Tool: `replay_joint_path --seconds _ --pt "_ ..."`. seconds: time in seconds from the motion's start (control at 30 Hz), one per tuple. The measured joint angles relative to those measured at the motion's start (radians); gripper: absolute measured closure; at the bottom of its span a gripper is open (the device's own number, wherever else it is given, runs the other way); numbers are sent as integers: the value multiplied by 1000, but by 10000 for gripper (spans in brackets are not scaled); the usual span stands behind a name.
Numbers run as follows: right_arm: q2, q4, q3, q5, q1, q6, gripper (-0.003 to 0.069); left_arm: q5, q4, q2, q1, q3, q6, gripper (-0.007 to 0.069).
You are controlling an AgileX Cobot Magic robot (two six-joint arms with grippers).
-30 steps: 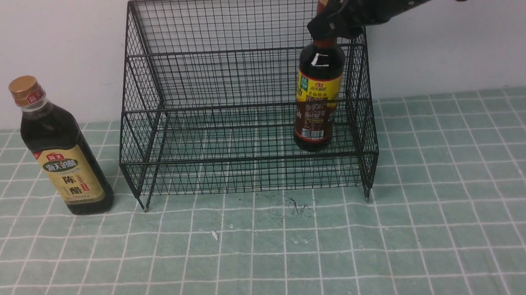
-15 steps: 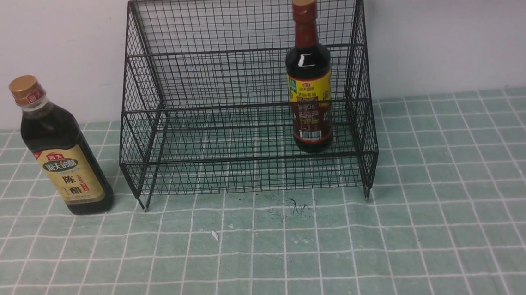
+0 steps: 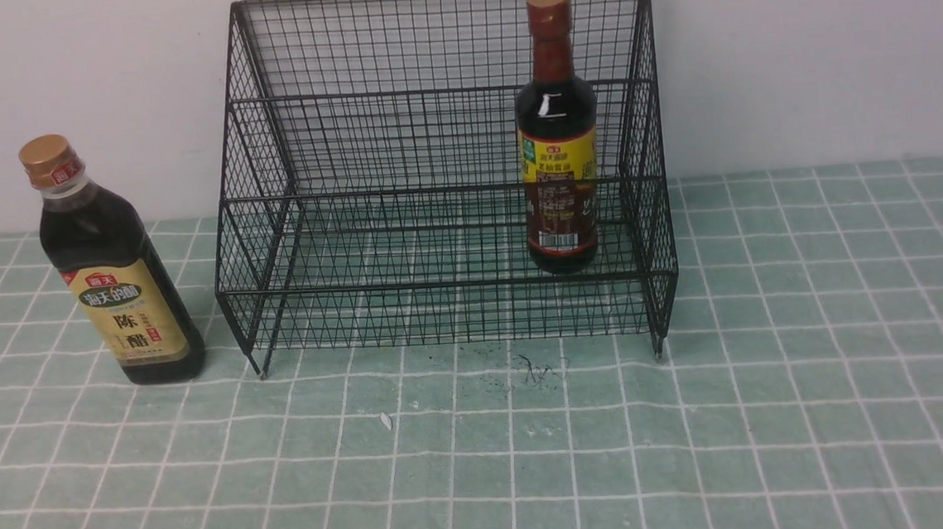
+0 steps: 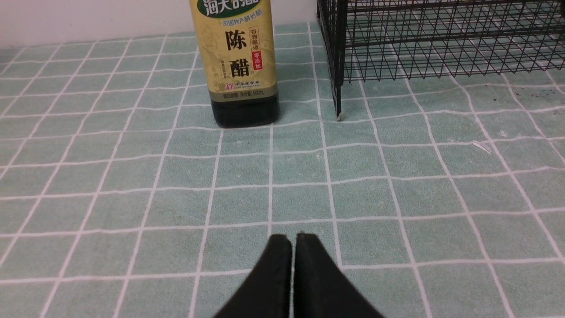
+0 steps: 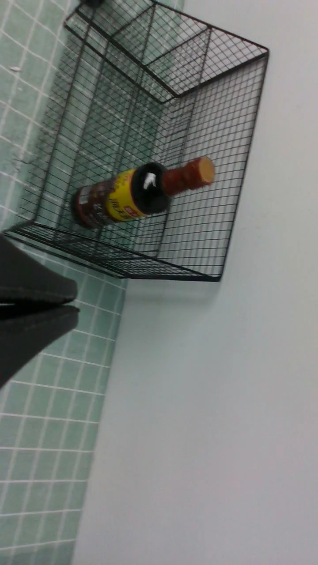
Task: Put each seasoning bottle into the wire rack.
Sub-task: Use the left arm to grab the condiment bottle closest to it
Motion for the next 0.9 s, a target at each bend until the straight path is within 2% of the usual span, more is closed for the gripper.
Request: replay_joint_path --seconds 0.03,0.17,0.2,0.3,0.43,0.53,0.67,0.8,0.9 --pt "-127 0 147 -29 0 23 672 0 0 0 0 0 0 631" --pt "-298 35 368 -162 0 67 672 0 0 0 0 0 0 631" --pt "-396 79 508 -269 0 78 672 0 0 0 0 0 0 631" --pt "-520 145 706 -447 0 79 672 0 0 0 0 0 0 631" --pt "-633 230 921 -673 0 77 672 0 0 0 0 0 0 631" --pt "-664 265 997 -749 0 74 672 0 0 0 0 0 0 631" --pt "-683 240 1091 -842 0 14 672 0 0 0 0 0 0 631" --pt "-686 130 1183 -896 0 -83 672 0 0 0 0 0 0 631" --pt "-688 71 1234 -902 0 -108 672 0 0 0 0 0 0 631"
